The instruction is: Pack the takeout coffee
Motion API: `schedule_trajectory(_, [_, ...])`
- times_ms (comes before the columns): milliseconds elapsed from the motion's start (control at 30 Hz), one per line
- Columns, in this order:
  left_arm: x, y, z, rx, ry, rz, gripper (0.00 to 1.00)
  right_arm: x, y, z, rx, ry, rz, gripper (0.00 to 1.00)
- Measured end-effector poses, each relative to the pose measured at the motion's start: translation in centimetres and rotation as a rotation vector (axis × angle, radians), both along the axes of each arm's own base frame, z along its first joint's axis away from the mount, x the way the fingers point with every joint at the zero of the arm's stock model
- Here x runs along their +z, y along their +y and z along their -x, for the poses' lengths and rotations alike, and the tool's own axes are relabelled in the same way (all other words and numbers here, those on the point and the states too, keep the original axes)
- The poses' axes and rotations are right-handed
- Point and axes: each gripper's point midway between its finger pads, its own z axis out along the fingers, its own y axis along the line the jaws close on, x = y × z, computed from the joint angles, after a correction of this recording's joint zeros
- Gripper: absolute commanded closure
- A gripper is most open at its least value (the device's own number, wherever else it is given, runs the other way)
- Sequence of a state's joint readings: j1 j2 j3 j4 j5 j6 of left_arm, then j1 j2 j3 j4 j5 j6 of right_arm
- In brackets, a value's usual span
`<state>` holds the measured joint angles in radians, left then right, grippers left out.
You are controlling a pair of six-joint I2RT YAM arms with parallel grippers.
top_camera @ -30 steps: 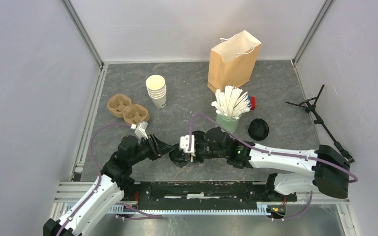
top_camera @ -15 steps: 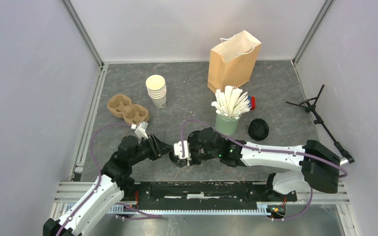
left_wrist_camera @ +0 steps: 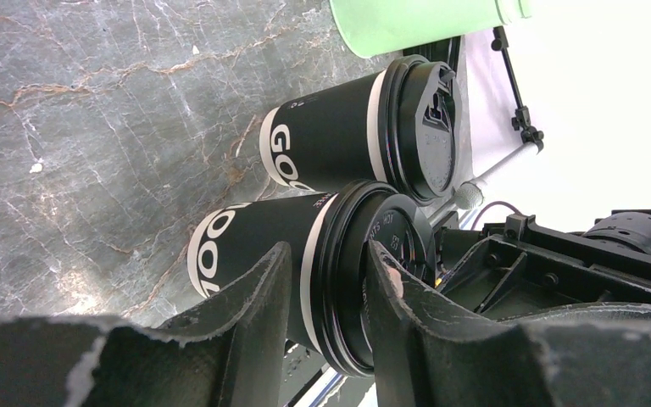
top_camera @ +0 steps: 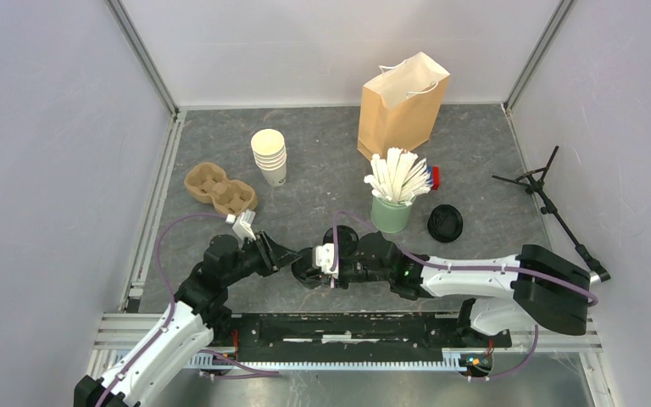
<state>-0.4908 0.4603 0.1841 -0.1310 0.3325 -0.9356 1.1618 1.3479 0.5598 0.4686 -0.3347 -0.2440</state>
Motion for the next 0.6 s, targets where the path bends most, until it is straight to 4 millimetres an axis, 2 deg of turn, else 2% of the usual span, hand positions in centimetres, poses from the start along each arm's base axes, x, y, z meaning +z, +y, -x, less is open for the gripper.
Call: schedule_trajectory(600, [-0.1, 0.0, -0.4, 0.028, 0.0, 0.012, 0.61, -1.3, 0.6, 0.4, -0.055, 0.068, -0.066, 0.78])
